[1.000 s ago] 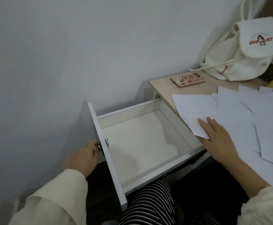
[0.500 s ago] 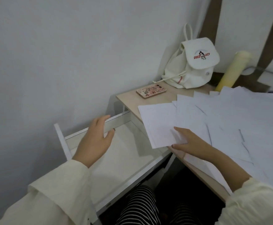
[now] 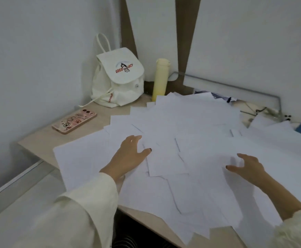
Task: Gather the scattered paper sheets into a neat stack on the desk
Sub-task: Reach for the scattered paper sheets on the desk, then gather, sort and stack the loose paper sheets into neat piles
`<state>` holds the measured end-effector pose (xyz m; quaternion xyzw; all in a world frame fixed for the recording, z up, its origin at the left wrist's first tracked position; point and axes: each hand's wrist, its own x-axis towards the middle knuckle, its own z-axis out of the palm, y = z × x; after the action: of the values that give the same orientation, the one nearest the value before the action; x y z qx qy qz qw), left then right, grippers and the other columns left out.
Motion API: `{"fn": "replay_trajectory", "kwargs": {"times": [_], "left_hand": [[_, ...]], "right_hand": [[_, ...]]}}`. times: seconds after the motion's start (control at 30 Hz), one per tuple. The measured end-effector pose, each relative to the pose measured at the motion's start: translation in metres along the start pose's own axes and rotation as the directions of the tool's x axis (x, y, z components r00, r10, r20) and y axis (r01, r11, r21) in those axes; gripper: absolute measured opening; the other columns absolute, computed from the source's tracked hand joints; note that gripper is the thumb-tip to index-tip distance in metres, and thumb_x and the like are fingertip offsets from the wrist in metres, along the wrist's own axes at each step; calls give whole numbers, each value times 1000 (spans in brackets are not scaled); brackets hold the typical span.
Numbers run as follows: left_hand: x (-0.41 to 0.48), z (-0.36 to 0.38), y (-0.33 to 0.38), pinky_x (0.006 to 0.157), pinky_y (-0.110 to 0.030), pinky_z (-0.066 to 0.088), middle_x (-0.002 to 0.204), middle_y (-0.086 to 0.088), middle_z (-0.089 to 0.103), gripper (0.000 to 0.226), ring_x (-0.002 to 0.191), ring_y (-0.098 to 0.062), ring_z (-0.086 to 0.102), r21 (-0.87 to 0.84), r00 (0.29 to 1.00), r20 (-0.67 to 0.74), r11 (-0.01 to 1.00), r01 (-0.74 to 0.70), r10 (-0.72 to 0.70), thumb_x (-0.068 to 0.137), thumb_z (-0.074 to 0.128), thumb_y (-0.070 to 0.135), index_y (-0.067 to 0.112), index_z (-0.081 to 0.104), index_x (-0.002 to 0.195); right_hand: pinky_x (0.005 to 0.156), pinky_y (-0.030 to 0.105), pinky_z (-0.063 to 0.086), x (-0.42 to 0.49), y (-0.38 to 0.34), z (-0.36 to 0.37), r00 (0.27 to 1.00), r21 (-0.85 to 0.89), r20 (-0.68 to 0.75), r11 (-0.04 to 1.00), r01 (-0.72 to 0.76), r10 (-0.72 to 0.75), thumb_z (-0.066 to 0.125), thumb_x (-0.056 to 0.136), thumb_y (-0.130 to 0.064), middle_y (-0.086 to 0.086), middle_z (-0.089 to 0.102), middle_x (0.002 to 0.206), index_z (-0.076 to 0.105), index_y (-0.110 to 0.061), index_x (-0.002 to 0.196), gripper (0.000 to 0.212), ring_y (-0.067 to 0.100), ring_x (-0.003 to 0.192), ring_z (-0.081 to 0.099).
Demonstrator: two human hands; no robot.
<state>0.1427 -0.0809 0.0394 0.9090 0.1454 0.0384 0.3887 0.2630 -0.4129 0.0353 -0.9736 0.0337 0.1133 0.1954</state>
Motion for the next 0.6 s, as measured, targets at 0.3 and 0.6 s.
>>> {"fn": "replay_trajectory", "kwargs": {"times": [0.3, 0.6], "left_hand": [[39, 99, 72, 106, -27, 26, 153, -6, 27, 75, 140, -21, 27, -181, 974, 222, 979, 91, -49, 88, 57, 42, 13, 22, 147], [51, 112, 77, 85, -35, 50, 125, -16, 59, 63, 104, -29, 61, -752, 922, 324, 534, 387, -212, 78, 73, 17, 0, 47, 132]], "right_hand": [[106, 36, 30, -11, 46, -2, 991, 11, -58, 993, -120, 121, 55, 89, -44, 10, 37, 145, 41, -13, 139, 60, 31, 134, 32], [108, 33, 30, 1, 32, -5, 994, 223, 33, 970, 94, -103, 59, 88, -37, 5, 39, 146, 38, -20, 141, 60, 24, 134, 36]]}}
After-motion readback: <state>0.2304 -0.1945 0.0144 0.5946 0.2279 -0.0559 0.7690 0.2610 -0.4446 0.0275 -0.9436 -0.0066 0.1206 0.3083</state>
